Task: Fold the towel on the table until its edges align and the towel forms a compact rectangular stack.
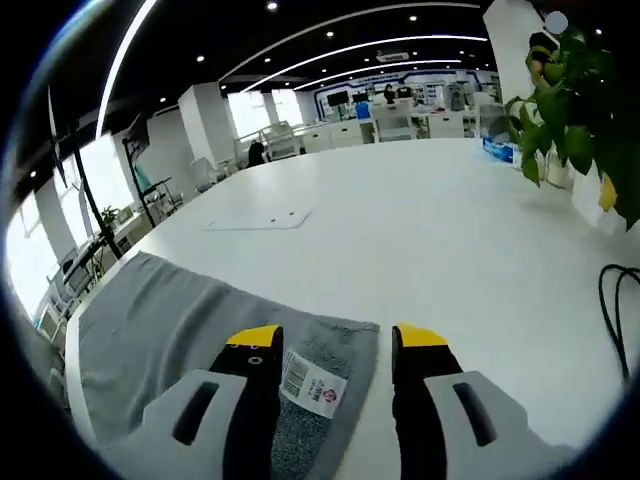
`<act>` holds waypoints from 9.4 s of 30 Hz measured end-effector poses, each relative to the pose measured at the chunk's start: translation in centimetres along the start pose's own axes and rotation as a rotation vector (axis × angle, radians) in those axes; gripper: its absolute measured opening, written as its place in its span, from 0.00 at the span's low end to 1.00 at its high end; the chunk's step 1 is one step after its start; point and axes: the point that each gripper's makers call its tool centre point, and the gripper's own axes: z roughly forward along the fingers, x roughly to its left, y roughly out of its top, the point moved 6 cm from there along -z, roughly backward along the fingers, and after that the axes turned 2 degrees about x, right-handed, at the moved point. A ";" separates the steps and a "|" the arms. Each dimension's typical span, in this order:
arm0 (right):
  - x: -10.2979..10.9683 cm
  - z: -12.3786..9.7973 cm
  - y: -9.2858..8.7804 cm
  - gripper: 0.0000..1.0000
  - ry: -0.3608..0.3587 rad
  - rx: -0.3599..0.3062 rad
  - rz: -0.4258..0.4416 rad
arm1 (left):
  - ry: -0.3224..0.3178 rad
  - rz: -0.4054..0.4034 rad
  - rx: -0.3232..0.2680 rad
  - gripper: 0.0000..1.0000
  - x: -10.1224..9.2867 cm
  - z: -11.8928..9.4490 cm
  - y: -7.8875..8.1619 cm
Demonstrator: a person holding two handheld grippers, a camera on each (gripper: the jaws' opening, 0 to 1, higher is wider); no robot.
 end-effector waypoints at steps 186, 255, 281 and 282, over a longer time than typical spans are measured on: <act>25.6 -7.5 20.0 0.02 0.253 -0.215 -0.137 | 0.443 -0.241 -0.629 0.06 1.6 -37.4 4.0; 36.6 3.3 15.4 0.02 0.391 -0.071 -0.070 | 0.786 -0.603 -0.466 0.06 2.1 -44.1 -13.1; 41.6 4.6 15.6 0.02 0.444 -0.096 -0.060 | 0.928 -0.674 -0.524 0.05 1.4 -47.2 -15.1; 41.7 4.7 15.7 0.02 0.447 -0.098 -0.061 | 0.931 -0.675 -0.525 0.05 1.3 -47.3 -15.2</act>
